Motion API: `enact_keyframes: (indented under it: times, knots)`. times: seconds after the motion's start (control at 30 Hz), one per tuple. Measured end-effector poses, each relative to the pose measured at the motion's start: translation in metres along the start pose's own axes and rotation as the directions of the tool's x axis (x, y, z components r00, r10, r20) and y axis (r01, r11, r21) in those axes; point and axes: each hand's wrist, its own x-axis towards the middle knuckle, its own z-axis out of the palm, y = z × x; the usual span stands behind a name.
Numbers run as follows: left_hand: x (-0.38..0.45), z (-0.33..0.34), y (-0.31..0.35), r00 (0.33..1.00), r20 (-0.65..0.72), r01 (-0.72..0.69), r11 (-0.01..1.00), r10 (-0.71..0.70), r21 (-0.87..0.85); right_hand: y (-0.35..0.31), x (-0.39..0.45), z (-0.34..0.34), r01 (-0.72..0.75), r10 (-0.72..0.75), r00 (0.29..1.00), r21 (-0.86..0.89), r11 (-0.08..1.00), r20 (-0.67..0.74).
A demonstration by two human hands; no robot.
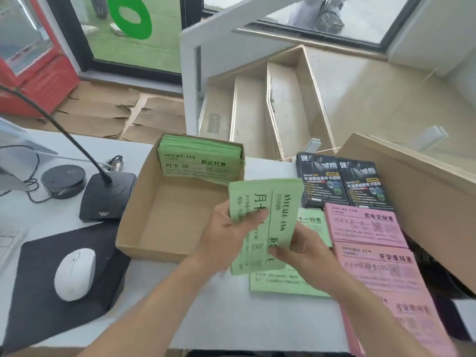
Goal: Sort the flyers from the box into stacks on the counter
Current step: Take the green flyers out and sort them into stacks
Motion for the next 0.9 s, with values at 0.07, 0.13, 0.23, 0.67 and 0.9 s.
enact_keyframes:
  times: [0.07,0.13,0.23,0.67,0.9]
  knots:
    - [-0.015,0.017,-0.014,0.997,0.079,0.023,0.999,-0.025,0.026,0.017,-0.021,-0.002,0.003,-0.008,0.996,-0.05,0.999,-0.093]
    - [-0.029,0.031,-0.032,0.993,0.113,0.04,0.999,-0.044,0.035,0.037,-0.041,-0.006,-0.016,0.005,0.99,-0.075,0.997,-0.143]
    - [-0.047,0.049,-0.062,0.989,0.129,0.057,0.995,-0.066,0.077,0.069,-0.065,-0.011,-0.067,0.049,0.987,-0.117,0.991,-0.154]
    - [-0.101,0.101,-0.1,0.993,-0.046,0.114,0.957,-0.106,0.267,0.134,-0.105,-0.025,-0.06,0.058,0.998,-0.175,0.983,-0.019]
    - [-0.112,0.11,-0.092,0.996,-0.087,0.037,0.958,-0.013,0.283,0.135,-0.108,-0.03,-0.021,0.023,1.0,-0.221,0.975,0.008]
